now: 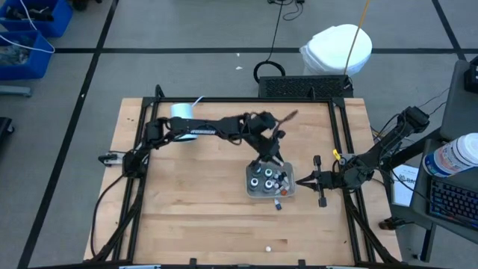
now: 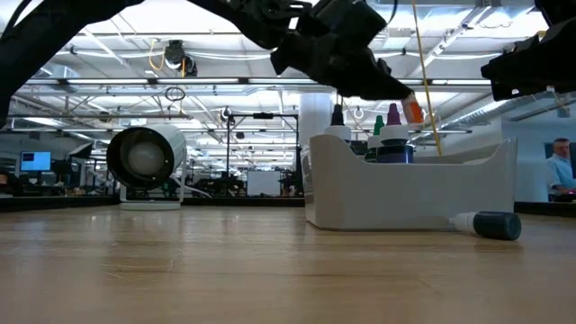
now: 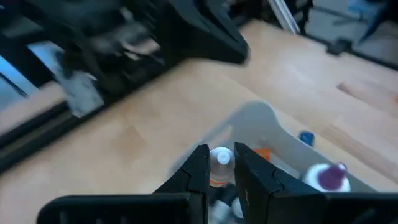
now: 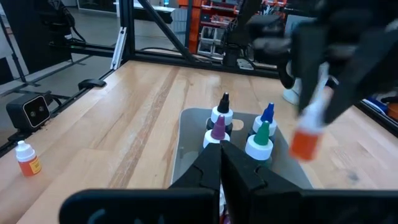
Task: Pick & Place food coloring
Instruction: Put the orange food coloring bottle into the gray bin
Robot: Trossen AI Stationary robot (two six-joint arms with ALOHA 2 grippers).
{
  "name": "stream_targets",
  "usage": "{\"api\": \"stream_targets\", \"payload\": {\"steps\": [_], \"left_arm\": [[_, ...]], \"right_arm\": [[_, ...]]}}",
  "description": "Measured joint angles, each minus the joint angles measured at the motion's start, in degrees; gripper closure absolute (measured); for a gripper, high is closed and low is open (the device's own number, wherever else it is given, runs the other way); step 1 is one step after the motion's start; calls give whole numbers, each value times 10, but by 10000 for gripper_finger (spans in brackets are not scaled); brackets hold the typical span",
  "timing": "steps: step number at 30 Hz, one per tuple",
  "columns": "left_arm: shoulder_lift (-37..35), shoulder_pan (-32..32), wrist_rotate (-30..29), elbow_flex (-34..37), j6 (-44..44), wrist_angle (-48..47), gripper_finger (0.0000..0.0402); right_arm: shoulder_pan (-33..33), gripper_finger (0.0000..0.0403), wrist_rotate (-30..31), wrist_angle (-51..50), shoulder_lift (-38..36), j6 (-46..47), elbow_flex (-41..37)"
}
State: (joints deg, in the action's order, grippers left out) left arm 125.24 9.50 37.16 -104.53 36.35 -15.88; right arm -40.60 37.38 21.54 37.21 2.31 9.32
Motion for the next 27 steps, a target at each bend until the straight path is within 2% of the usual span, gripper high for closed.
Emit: {"api": "stream_targets", "payload": {"steps": [9,27], "left_arm": [[24,-42,-93,0,40,18,348],[38,-51,-132,2,25,28,348]], "right_arm": [[0,403,1,0,2,4,0],[0,403,1,3,2,0,0]]}}
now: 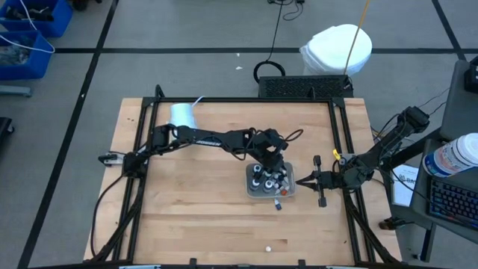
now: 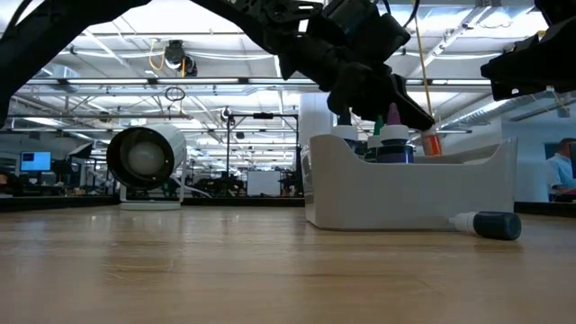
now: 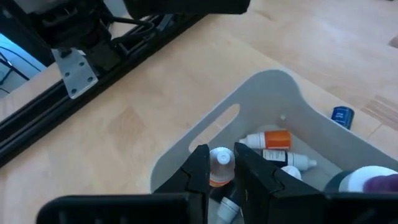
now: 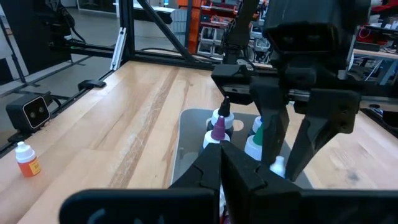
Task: Pick & Place food coloring
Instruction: Put the orange food coloring bottle into the gray bin
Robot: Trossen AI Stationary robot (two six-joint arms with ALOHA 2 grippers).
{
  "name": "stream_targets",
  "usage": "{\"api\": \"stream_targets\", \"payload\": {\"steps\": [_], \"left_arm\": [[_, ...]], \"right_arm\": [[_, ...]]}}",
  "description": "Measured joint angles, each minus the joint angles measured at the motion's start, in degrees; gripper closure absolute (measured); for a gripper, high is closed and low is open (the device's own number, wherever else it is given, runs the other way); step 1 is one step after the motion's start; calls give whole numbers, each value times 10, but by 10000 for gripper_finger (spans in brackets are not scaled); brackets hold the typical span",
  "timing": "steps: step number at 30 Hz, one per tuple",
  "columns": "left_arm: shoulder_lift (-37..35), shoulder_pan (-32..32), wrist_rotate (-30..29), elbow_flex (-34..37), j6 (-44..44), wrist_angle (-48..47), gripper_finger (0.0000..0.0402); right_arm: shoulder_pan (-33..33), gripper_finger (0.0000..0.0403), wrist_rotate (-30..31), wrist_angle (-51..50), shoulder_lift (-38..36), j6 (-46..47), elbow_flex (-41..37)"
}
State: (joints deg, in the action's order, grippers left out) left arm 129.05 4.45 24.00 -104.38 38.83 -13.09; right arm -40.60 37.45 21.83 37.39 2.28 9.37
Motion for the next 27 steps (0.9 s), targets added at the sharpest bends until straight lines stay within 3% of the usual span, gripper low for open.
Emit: {"api": "stream_targets", "payload": {"steps": [12,21,24,27], "left_arm": [[0,1,-1,0,-35,12,303],[-3,1,-1,0,-47,15,299],[-32,-6,1,1,-65,4,305],[-109,-31,10,0,-68,-43,335]], "right_arm": [[0,403,0,2,0,0,0],[0,403,0,0,0,7,0],[0,403,-1,-3,0,7,0],[0,403,-1,-7,0,7,0]]}}
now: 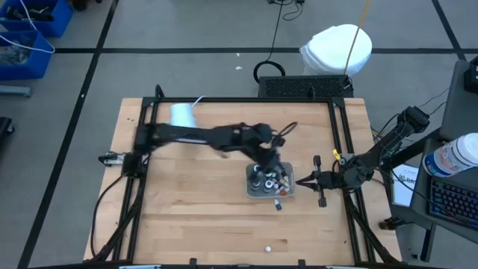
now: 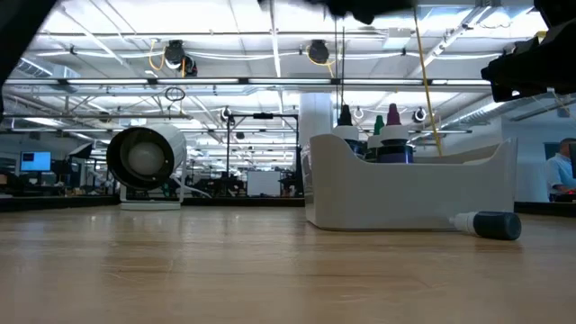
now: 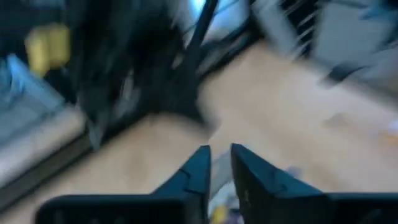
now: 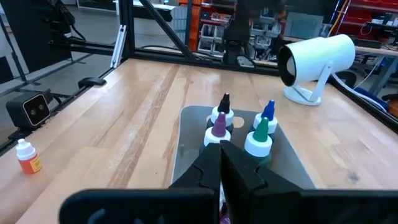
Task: Pick & Place food coloring
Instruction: Put the orange food coloring bottle into the gray bin
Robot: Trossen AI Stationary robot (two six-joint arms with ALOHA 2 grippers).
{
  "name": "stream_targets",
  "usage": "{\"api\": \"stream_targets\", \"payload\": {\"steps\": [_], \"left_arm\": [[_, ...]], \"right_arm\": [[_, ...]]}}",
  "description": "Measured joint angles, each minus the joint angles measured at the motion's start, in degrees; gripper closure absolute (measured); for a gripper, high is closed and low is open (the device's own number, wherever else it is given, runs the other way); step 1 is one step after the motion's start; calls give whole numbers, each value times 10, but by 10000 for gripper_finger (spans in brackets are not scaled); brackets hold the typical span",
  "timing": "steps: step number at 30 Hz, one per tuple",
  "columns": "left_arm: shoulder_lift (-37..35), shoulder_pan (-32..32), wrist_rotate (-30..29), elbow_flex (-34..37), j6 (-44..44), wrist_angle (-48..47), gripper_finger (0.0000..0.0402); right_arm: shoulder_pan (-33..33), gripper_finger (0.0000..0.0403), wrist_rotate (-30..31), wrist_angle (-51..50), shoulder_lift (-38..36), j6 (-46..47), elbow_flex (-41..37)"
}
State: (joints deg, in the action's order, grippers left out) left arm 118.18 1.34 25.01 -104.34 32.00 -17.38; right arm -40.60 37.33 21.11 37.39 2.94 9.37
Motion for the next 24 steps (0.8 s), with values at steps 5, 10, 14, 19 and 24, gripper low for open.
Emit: {"api": "stream_targets", "payload": {"steps": [5,10,14,19,24], "left_arm": [[-146,-64,-27,5,28,-165,393],[-300,-107,-44,138,-12,-169,397],[-427,-125,-113,365,-108,-5,399],[-529,-146,-212,646,-248,305,399],[-541,-168,-299,809,-319,538,399]], "right_arm": [[0,403,-1,-2,0,-6,0],[0,403,-18,-1,0,-6,0],[0,403,-48,19,11,-6,0],[-1,403,-74,114,64,-11,5],[-1,403,-146,106,157,-21,83]]}}
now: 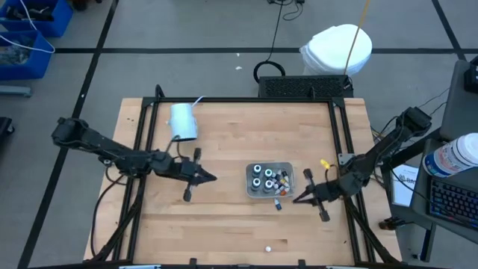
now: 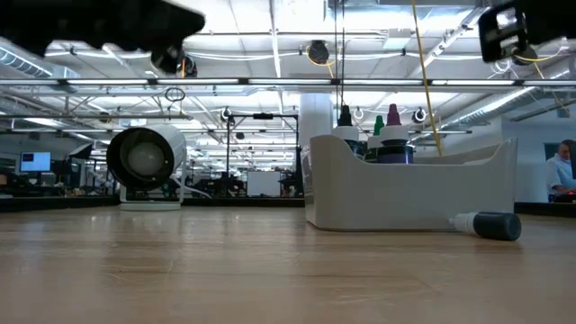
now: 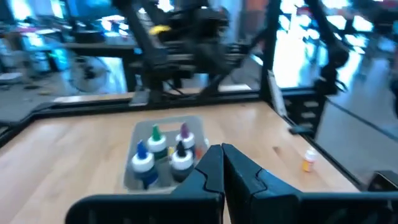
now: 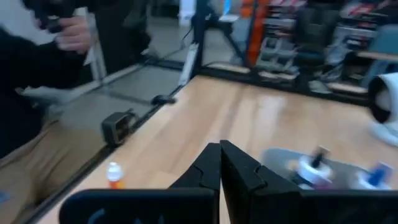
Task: Pick & Place food coloring
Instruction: Put the orange food coloring bottle into the gray bin
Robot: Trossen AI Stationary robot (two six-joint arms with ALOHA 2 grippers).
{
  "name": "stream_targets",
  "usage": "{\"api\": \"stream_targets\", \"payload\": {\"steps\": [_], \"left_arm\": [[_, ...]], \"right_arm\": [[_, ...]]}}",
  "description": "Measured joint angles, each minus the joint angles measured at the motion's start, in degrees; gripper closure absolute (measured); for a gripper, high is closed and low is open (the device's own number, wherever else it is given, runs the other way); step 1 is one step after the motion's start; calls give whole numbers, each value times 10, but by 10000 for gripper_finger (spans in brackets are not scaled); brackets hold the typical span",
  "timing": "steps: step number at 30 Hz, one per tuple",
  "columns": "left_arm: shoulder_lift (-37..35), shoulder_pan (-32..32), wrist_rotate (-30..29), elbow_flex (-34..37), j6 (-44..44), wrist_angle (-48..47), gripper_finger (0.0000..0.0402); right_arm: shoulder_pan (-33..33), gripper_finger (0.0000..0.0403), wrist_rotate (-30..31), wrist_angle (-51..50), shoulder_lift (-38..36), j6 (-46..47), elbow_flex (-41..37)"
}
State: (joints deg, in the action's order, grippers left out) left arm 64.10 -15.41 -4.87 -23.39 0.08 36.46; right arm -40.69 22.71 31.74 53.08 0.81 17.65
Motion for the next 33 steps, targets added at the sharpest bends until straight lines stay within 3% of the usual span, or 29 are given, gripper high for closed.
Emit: {"api": "stream_targets", "payload": {"steps": [5,10,15,20,26,33], "left_arm": [[11,-16,-86,79,-29,100,389],[11,-20,-91,98,-42,108,361],[11,-20,-87,98,-57,100,343],[11,-28,-68,98,-62,80,341],[11,-32,-72,98,-30,84,340],[11,-30,-72,97,-23,86,339]], "right_arm": [[-3,403,-53,-102,147,18,149],[-20,402,-96,-208,294,6,297],[-40,374,-95,-262,401,0,398],[-42,301,-94,-260,470,-15,444],[-34,216,-94,-261,493,-12,447],[-29,199,-101,-248,534,-9,447]]}}
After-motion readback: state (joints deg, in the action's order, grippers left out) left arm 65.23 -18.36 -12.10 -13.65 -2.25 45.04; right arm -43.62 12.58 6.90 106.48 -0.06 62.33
